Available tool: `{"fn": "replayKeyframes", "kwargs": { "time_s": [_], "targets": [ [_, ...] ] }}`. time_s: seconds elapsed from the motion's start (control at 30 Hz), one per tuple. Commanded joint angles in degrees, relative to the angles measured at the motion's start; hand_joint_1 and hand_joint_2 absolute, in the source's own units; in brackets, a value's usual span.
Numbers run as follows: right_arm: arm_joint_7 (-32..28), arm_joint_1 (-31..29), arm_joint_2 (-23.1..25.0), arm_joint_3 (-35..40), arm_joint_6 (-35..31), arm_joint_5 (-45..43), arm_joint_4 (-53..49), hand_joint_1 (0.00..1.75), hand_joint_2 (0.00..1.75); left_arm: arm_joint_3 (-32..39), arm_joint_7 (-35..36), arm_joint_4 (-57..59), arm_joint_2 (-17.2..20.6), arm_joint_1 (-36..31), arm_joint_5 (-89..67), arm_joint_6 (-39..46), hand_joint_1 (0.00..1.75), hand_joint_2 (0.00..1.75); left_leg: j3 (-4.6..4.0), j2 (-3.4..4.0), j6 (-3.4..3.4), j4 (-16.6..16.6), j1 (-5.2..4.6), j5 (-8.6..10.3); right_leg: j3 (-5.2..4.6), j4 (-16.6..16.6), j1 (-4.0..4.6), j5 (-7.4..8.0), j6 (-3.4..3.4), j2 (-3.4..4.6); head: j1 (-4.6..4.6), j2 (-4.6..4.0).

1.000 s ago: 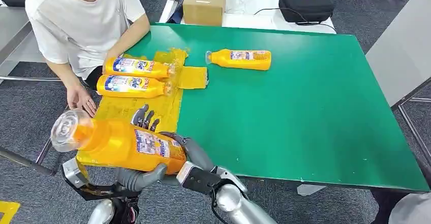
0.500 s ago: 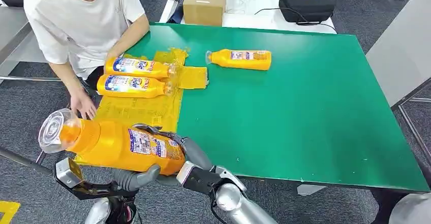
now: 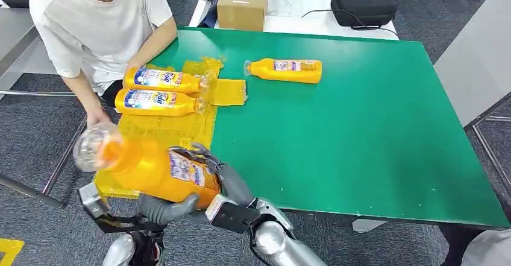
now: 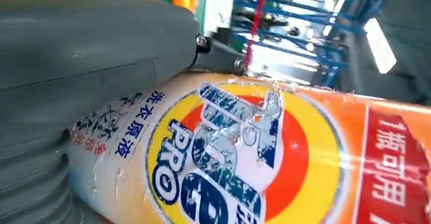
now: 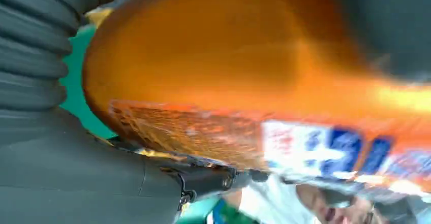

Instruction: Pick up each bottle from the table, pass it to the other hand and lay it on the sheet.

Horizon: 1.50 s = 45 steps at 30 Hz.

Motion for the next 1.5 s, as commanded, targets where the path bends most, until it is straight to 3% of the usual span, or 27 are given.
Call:
{"fn": "replayKeyframes", "kwargs": {
  "time_s": [0.03, 0.4, 0.6, 0.67, 0.93, 1.17, 1.37, 1.5],
  "targets": [
    [1.43, 0.24, -2.31, 4.73, -6.50, 6.96, -1.70, 0.00, 0.00, 1.65, 4.94, 7.64, 1.53, -6.13, -11.19, 14.05, 1.75, 1.75, 0.25, -0.10, -0.10, -0.05, 0.06, -0.06, 0.29, -0.04, 0.06, -0.09, -0.13, -0.10, -0.02, 0.00],
    [-1.25, 2.83, -3.33, -0.44, -15.14, 6.55, -2.44, 0.00, 0.00, 3.20, 5.71, 7.76, 4.17, -9.80, -15.82, 19.69, 1.75, 1.75, 0.17, 0.00, -0.07, -0.06, 0.04, -0.03, 0.19, -0.04, 0.04, -0.03, -0.08, 0.00, 0.00, 0.00],
    [-2.76, 6.63, -3.71, -3.94, -17.92, 5.32, -3.80, 0.00, 0.00, 3.59, 8.15, 11.47, 8.74, -15.84, -37.83, 32.40, 1.75, 1.75, 0.27, -0.21, -0.10, -0.06, 0.10, -0.03, 0.32, -0.07, 0.10, -0.10, -0.13, -0.19, -0.02, 0.00],
    [-2.82, 8.62, -4.33, -4.72, -17.55, 5.60, -5.83, 0.00, 0.00, 4.90, 10.46, 12.09, 10.80, -17.59, -44.76, 32.59, 1.75, 1.75, 0.19, -0.17, -0.10, -0.07, 0.06, 0.01, 0.23, -0.04, 0.06, -0.07, -0.11, -0.16, 0.00, 0.00],
    [-2.79, 8.99, -4.27, -5.10, -17.37, 5.89, -6.19, 0.00, 0.00, 5.10, 10.72, 12.08, 10.87, -17.53, -47.75, 32.79, 1.75, 1.75, 0.26, -0.10, -0.10, -0.03, 0.08, -0.08, 0.30, -0.02, 0.08, -0.11, -0.12, -0.09, 0.00, 0.00],
    [-4.82, 12.81, -4.87, -9.20, -12.93, 1.71, -10.12, 0.00, 0.00, 2.04, 15.92, 22.15, 20.36, -29.07, -63.84, 27.69, 1.75, 1.75, 0.12, -0.15, -0.11, 0.00, 0.10, 0.01, 0.14, 0.02, 0.09, -0.05, -0.12, -0.15, 0.00, 0.00],
    [-5.79, 12.67, -4.45, -8.99, -10.95, 1.57, -8.31, 0.00, 0.00, -1.22, 17.08, 28.73, 19.20, -33.65, -67.69, 23.79, 1.75, 1.75, 0.18, -0.18, -0.14, -0.01, 0.11, 0.03, 0.19, -0.01, 0.11, 0.01, -0.24, -0.21, 0.00, 0.00],
    [-7.16, 12.07, -4.10, -8.45, -10.20, 1.44, -9.37, 0.00, 0.00, -5.72, 18.71, 39.20, 19.83, -39.14, -73.04, 22.48, 1.75, 1.75, 0.11, -0.15, -0.10, 0.00, 0.09, 0.07, 0.14, 0.02, 0.07, 0.03, -0.21, -0.18, 0.02, 0.00]
  ]
}}
